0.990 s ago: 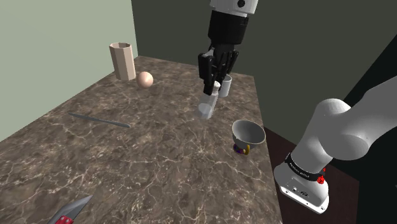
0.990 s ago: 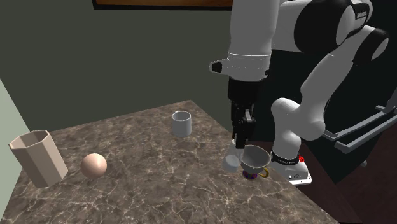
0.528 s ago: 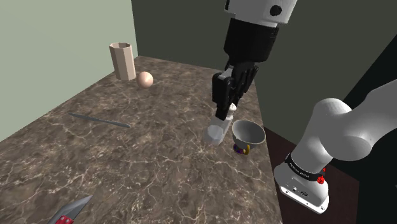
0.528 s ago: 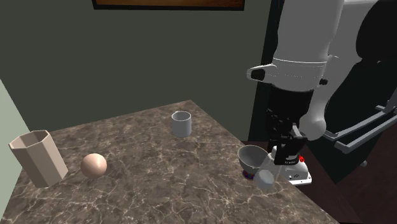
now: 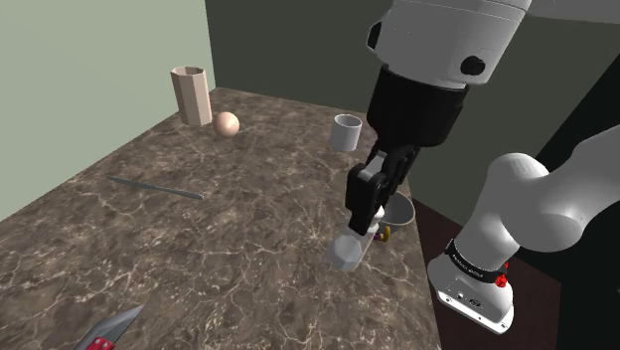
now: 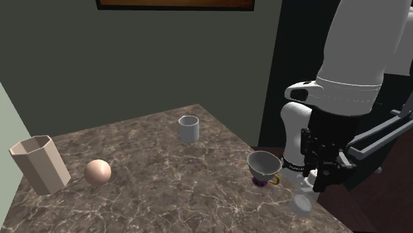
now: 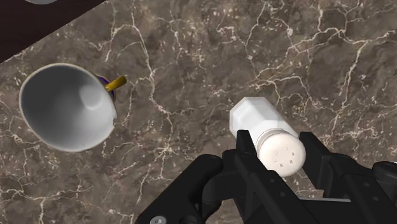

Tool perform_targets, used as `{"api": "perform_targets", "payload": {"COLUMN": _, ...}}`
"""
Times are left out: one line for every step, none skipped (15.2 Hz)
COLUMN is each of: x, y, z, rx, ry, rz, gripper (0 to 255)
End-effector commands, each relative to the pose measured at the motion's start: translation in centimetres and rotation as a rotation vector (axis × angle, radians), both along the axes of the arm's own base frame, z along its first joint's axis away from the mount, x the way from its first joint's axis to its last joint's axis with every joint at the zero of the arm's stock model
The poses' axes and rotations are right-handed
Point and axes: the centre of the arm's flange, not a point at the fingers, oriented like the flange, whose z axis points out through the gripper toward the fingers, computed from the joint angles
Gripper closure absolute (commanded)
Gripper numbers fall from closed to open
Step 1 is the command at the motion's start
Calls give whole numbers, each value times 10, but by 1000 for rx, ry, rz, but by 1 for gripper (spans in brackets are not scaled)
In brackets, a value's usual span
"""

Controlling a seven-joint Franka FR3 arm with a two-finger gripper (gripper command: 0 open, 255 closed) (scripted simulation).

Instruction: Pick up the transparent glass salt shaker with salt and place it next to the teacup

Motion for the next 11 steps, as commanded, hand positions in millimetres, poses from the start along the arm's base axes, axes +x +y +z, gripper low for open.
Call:
{"api": "perform_targets", "payload": {"x": -1, "y": 1, "z": -11, "rx": 0, "ry": 0, "rz": 0, "gripper": 255}}
{"api": "perform_targets", "payload": {"x": -1, "y": 1, "z": -16, "rx": 0, "ry": 0, "rz": 0, "gripper": 255}}
{"api": "perform_targets", "payload": {"x": -1, "y": 1, "z": -21, "rx": 0, "ry": 0, "rz": 0, "gripper": 255}}
{"api": "perform_targets", "payload": {"x": -1, "y": 1, "z": -26, "rx": 0, "ry": 0, "rz": 0, "gripper": 255}}
{"api": "perform_targets", "payload": {"x": -1, "y": 1, "z": -32, "rx": 0, "ry": 0, "rz": 0, "gripper": 255}}
{"api": "perform_targets", "payload": {"x": -1, "y": 1, "z": -37, "rx": 0, "ry": 0, "rz": 0, "gripper": 255}}
{"api": "perform_targets", "payload": {"x": -1, "y": 1, "z": -42, "rx": 0, "ry": 0, "rz": 0, "gripper": 255}}
{"api": "perform_targets", "payload": {"x": -1, "y": 1, "z": -48, "rx": 0, "ry": 0, "rz": 0, "gripper": 255}}
{"api": "perform_targets", "payload": {"x": -1, "y": 1, "z": -53, "rx": 0, "ry": 0, "rz": 0, "gripper": 255}}
{"api": "perform_targets", "payload": {"x": -1, "y": 1, "z": -58, "rx": 0, "ry": 0, "rz": 0, "gripper": 255}}
{"api": "perform_targets", "payload": {"x": -1, "y": 1, "z": -63, "rx": 0, "ry": 0, "rz": 0, "gripper": 255}}
